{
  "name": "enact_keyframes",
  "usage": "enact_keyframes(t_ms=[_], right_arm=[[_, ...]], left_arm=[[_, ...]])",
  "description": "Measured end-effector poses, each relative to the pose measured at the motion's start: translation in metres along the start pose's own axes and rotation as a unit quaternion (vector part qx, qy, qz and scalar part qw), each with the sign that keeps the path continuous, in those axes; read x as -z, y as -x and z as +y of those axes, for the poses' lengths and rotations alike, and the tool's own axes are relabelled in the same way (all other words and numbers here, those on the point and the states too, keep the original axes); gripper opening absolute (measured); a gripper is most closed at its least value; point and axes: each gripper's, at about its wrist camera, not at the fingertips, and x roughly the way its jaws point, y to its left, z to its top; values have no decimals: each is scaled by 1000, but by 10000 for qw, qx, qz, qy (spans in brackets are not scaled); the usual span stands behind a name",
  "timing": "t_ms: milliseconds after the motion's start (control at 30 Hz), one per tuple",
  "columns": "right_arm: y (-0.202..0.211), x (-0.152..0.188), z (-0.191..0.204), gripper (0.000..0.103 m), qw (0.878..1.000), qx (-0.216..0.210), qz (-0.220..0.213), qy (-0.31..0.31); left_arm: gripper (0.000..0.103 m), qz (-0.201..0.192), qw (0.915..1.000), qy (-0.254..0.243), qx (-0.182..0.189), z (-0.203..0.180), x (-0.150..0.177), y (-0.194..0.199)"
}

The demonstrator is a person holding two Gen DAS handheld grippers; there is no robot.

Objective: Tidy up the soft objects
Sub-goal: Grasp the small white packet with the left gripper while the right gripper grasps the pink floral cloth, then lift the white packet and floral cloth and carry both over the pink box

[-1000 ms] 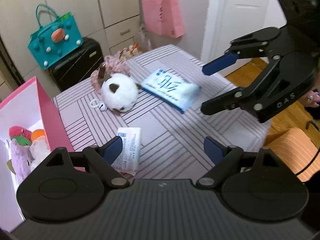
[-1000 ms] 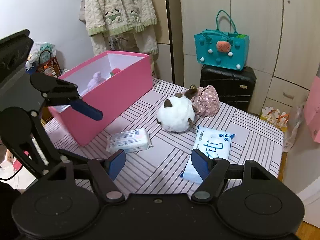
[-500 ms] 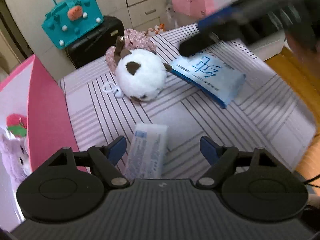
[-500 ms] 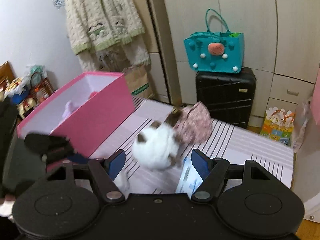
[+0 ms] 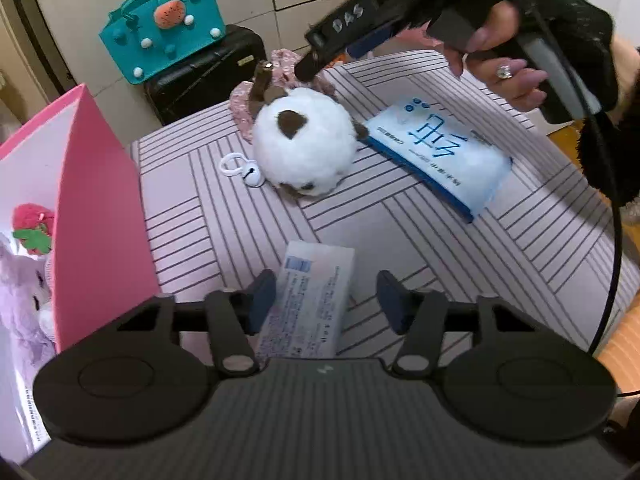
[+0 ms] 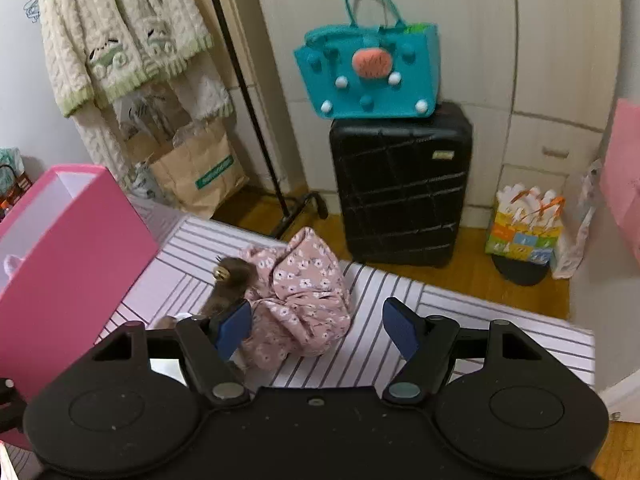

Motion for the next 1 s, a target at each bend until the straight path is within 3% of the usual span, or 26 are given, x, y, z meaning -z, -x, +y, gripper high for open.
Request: enact_keyframes(t_ms=[300, 533, 567, 600, 667, 867, 1000], right_arm=[[-39, -5, -1, 78, 9983, -449, 355, 114], [-46, -7, 5, 82, 9980, -438, 159, 428], [-45, -6, 5, 74, 9980, -455, 115, 434], [-43, -6, 4, 54, 9978, -508, 86, 416], [-40, -6, -1, 25, 9974, -660, 118, 273], [-15, 1, -10, 19, 9966, -781, -278, -28], [7, 7, -9, 19, 9978, -469, -458, 55]], left_arm=[[49, -89, 9999, 119, -44, 3, 5, -3], [50, 52, 9996, 293, -29, 6, 6, -15], [50, 51, 9993, 363, -4, 8, 6, -16], [51, 57, 9990, 450, 22, 9, 6, -17], [51, 45, 9988, 493, 51, 11, 5, -17], [42, -156, 9982, 576, 89, 12, 11, -16], [41, -279, 9975, 640, 135, 13, 15, -14]])
